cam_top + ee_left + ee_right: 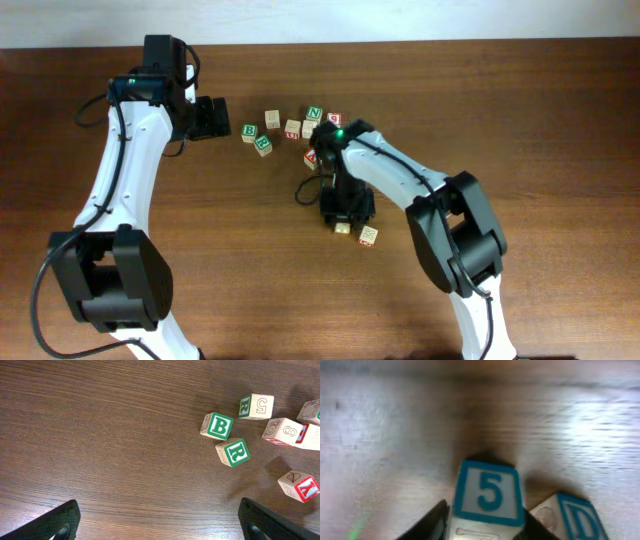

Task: Rotate 3 blocks

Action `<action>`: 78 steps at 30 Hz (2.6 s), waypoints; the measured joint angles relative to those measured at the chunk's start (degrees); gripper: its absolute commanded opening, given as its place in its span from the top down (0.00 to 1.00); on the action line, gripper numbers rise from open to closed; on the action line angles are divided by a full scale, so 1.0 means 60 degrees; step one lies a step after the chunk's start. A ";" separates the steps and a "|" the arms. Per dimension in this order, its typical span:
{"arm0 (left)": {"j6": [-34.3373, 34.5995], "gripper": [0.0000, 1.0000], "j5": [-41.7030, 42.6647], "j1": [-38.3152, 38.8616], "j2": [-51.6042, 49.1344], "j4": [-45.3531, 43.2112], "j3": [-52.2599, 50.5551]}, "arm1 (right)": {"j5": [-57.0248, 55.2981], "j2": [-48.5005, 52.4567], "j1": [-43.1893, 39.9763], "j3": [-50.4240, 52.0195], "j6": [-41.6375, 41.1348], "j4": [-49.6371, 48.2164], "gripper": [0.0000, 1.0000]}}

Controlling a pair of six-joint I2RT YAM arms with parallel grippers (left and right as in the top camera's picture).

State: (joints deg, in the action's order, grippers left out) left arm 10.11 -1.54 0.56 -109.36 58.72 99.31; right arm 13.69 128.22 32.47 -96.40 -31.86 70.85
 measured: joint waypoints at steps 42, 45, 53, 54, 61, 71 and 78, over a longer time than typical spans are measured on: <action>0.0000 0.01 -0.0004 0.0000 0.0000 0.0029 0.0007 | -0.2324 -0.3679 -0.0036 0.5020 0.2022 -0.3552 0.95; 0.0000 0.01 -0.0004 0.0000 0.0000 0.0029 0.0007 | -0.2390 -0.3679 -0.0036 0.5020 0.2197 -0.3603 0.96; 0.0000 0.01 -0.0004 -0.0029 0.0000 0.0029 0.0007 | -0.2233 -0.3679 -0.0036 0.5020 0.3231 -0.4138 0.96; 0.0000 0.01 -0.0004 -0.0029 0.0000 0.0029 0.0007 | -0.2193 -0.3679 -0.0036 0.5020 0.3344 -0.4084 0.96; 0.0000 0.01 -0.0004 -0.0029 0.0000 0.0033 0.0007 | -0.1260 -0.4051 -0.0834 0.4404 0.3133 -0.3195 0.96; 0.0000 0.01 -0.0004 -0.0029 0.0000 0.0029 0.0007 | -0.0951 -0.3763 -0.1304 0.4335 0.0481 -0.5606 0.96; 0.0000 0.01 -0.0004 -0.0029 0.0000 0.0033 0.0007 | -0.1348 -0.3530 -0.1279 0.4335 -0.0310 -0.4892 0.96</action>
State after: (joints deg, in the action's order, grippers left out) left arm 10.11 -1.56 0.38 -109.36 58.92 99.35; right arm 5.61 107.04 24.80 -70.39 -33.71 41.50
